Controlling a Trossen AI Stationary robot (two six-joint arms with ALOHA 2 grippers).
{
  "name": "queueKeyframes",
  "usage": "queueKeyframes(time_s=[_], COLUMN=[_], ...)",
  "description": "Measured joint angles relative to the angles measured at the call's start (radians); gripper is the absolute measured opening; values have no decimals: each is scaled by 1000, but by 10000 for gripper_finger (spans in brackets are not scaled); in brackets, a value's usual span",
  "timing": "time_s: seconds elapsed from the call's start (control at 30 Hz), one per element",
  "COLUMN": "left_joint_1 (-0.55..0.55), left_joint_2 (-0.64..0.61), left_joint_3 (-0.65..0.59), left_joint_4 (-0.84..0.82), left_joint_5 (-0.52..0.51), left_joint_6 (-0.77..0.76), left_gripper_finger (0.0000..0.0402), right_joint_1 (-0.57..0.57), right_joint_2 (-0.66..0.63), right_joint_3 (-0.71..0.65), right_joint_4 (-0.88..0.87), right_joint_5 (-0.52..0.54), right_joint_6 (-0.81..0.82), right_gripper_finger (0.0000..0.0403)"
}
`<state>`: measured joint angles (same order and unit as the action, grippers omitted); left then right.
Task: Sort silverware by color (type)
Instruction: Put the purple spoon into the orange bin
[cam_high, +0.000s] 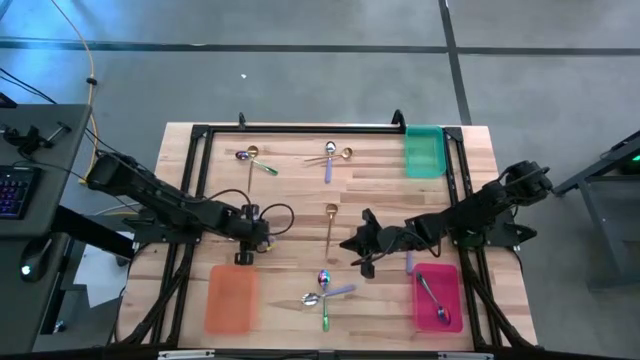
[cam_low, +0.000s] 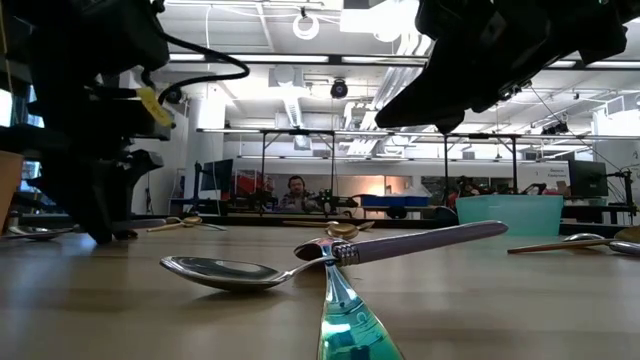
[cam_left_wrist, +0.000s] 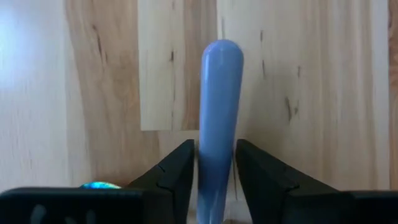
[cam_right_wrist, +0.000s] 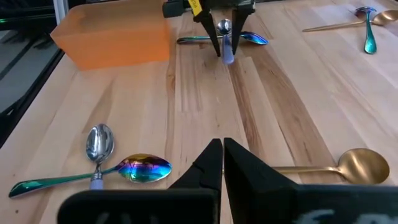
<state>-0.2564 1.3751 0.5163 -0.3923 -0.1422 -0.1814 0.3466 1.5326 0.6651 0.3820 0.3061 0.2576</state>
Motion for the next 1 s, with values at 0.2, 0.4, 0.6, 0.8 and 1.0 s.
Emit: queueKeyframes(time_s=[0.2, 0.4, 0.6, 0.8, 1.0], left_joint_1=[2, 24, 32, -65, -259], left_joint_2=[4, -41, -49, -50, -49], left_joint_3=[9, 134, 311, 420, 436], left_joint_4=[-15, -154, -302, -343, -346], left_joint_5=[6, -2, 50, 155, 162], left_joint_6=[1, -31, -257, -637, -1099], left_gripper_finger=[47, 47, 47, 47, 47], right_joint_1=[0, 0, -1, -57, -112], right_joint_2=[0, 0, 0, 0, 0], right_joint_3=[0, 0, 0, 0, 0], right_joint_4=[0, -4, -13, 4, 3], right_joint_5=[0, 0, -5, -69, -120], right_joint_6=[-21, -41, -63, -106, -102], right_gripper_finger=[0, 0, 0, 0, 0])
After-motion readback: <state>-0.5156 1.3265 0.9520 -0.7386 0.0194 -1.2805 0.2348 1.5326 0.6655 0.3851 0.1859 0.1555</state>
